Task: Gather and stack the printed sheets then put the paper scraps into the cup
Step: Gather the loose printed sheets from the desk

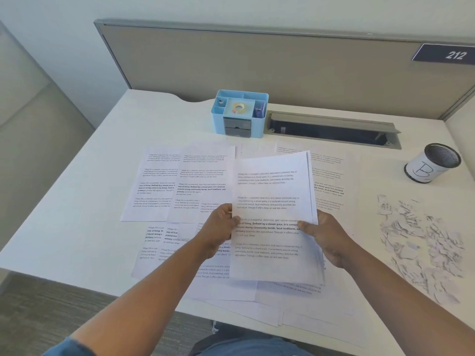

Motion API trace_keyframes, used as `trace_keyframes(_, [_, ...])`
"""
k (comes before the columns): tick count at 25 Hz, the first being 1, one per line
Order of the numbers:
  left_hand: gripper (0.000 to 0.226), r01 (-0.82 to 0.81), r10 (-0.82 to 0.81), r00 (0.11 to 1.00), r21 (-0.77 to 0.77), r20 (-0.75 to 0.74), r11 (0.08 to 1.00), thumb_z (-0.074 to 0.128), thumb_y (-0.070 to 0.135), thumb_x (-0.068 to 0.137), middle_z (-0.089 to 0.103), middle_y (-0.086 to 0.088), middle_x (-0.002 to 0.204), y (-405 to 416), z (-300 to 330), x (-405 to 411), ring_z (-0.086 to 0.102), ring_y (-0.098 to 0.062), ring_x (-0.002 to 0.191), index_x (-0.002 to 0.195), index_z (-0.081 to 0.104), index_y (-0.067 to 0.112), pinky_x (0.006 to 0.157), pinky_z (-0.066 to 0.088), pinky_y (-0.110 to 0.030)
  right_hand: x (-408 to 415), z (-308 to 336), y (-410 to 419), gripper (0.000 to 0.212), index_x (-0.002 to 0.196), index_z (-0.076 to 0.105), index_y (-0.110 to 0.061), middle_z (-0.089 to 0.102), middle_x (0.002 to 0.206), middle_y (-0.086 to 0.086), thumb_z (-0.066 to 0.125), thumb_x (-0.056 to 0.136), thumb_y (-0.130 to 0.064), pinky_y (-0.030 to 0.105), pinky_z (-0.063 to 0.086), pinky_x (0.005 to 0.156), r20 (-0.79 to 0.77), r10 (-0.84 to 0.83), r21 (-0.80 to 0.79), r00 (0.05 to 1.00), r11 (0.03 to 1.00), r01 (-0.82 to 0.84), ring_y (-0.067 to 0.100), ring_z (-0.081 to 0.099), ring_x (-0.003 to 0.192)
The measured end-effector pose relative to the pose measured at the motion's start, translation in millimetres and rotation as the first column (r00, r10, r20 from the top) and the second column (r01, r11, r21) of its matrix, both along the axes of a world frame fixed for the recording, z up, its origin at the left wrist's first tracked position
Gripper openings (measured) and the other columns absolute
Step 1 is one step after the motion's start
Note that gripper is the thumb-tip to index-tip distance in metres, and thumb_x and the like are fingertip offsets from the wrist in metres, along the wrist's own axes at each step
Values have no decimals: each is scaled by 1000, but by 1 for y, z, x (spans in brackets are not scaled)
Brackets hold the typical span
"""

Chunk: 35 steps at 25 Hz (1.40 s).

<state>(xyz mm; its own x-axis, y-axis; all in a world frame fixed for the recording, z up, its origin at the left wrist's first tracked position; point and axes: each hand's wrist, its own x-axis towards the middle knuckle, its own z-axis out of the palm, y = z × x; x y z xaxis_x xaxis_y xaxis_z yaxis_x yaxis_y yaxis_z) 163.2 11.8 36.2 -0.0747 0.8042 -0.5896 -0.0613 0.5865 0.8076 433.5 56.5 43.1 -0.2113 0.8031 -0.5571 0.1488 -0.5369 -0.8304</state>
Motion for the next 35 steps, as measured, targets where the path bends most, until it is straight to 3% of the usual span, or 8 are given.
trace_keyframes(2, [32, -49, 44, 954, -8, -296, 999, 62, 17, 101, 64, -3, 131, -3, -9, -12, 64, -19, 106, 133, 57, 17, 74, 50, -25, 4, -3, 4, 30, 127, 67, -17, 77, 115, -3, 64, 100, -7, 48, 50, 107, 7, -55, 11, 998, 998, 55, 22, 72, 109])
trace_keyframes(4, [49, -140, 101, 834, -31, -542, 990, 68, 25, 96, 54, -2, 140, -7, -20, -28, 55, -22, 117, 142, 51, 18, 83, 50, -32, 8, -7, 7, 32, 129, 67, -17, 77, 115, -3, 64, 99, -6, 49, 51, 107, 0, -91, 5, 996, 996, 91, 23, 72, 109])
trace_keyframes(8, [72, -120, -54, 683, -186, -729, 975, 78, 36, 86, 41, -5, 147, -17, -37, -44, 42, -31, 131, 146, 44, 17, 96, 49, -46, 2, -15, 6, 34, 130, 66, -15, 76, 118, -1, 63, 98, -3, 47, 51, 106, -50, -107, -41, 993, 994, 105, 24, 71, 111])
trace_keyframes(14, [78, -35, -196, 592, -267, -782, 963, 91, 43, 70, 53, -5, 120, -24, -42, -52, 55, -27, 110, 125, 45, 12, 88, 51, -41, -9, -19, 8, 36, 131, 65, -14, 74, 122, 4, 63, 98, -1, 51, 50, 106, -76, -114, -83, 991, 991, 108, 28, 69, 114])
trace_keyframes(19, [68, -33, -168, 643, -247, -747, 968, 94, 35, 69, 53, 4, 92, -23, -35, -58, 57, -20, 86, 110, 44, 13, 61, 43, -30, -18, -18, 13, 36, 130, 66, -15, 74, 122, 4, 64, 97, -1, 50, 52, 103, -70, -93, -88, 993, 992, 87, 28, 70, 113])
trace_keyframes(26, [14, -56, -47, 809, -155, -585, 986, 74, 20, 92, 68, -2, 87, -18, -36, -81, 66, -20, 78, 92, 61, 15, 68, 55, -35, -49, -17, 27, 36, 129, 66, -16, 76, 119, 2, 65, 97, -1, 51, 51, 104, -72, -93, -73, 993, 993, 87, 28, 70, 113])
trace_keyframes(30, [8, -103, 43, 875, -98, -483, 990, 59, 24, 102, 73, -10, 99, -5, -27, -101, 71, -32, 92, 100, 61, 17, 72, 58, -40, -58, -15, 34, 37, 131, 65, -15, 75, 122, 2, 64, 97, -1, 51, 51, 105, -63, -110, -57, 992, 993, 107, 28, 69, 114])
trace_keyframes(35, [12, -90, 117, 833, 78, -540, 993, 53, 21, 105, 73, -1, 98, 19, 17, -122, 71, -23, 86, 104, 64, 20, 69, 56, -34, -57, -17, 33, 37, 132, 64, -15, 73, 124, 4, 65, 97, -2, 54, 51, 103, -19, -136, -60, 991, 989, 135, 30, 69, 112])
